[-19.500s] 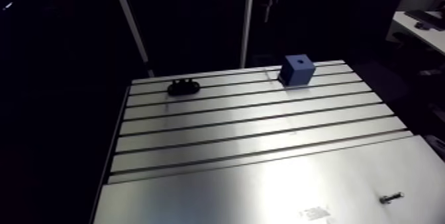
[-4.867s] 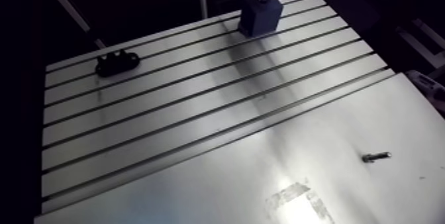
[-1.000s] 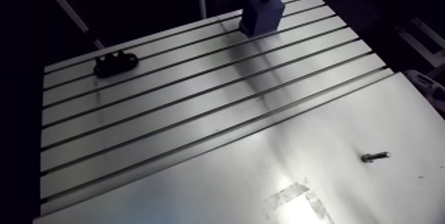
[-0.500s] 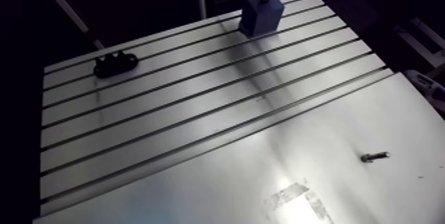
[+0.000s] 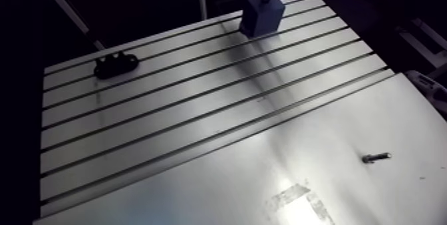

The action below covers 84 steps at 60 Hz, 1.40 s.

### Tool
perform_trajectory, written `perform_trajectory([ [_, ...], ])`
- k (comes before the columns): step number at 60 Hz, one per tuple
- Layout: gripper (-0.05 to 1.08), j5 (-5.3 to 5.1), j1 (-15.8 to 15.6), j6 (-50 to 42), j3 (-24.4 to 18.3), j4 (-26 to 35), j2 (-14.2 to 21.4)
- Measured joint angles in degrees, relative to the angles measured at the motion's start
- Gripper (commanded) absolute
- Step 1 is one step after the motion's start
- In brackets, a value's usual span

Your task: Pick up the M10 bolt and insert it into the hex recess until seated.

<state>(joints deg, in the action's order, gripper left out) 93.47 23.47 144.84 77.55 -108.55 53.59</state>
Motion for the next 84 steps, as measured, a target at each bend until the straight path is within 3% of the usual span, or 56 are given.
perform_trajectory([
  [4,0.31,-0.02,0.0,-0.1,0.1,-0.1,0.0],
  [12,0.25,-0.13,0.0,-0.2,0.2,-1.0,0.2],
  [28,0.25,-0.52,0.2,-1.3,0.2,-2.8,0.7],
  [43,0.52,-1.19,0.4,-5.8,0.0,-3.0,1.6],
  [47,0.64,-1.23,0.4,-7.8,0.0,-3.0,1.8],
  [48,0.73,-1.24,0.4,-8.4,0.0,-3.0,1.9],
  [49,0.73,-1.25,0.4,-9.0,-0.1,-3.0,1.9],
  [51,0.88,-1.26,0.5,-10.2,-0.1,-2.9,2.0],
  [57,1.00,-1.30,0.7,-14.7,-0.2,-2.5,2.2],
  [63,1.07,-1.33,0.8,-18.3,-0.2,-1.9,2.3],
  [84,1.07,-1.38,0.7,-24.8,0.2,-0.3,2.4],
])
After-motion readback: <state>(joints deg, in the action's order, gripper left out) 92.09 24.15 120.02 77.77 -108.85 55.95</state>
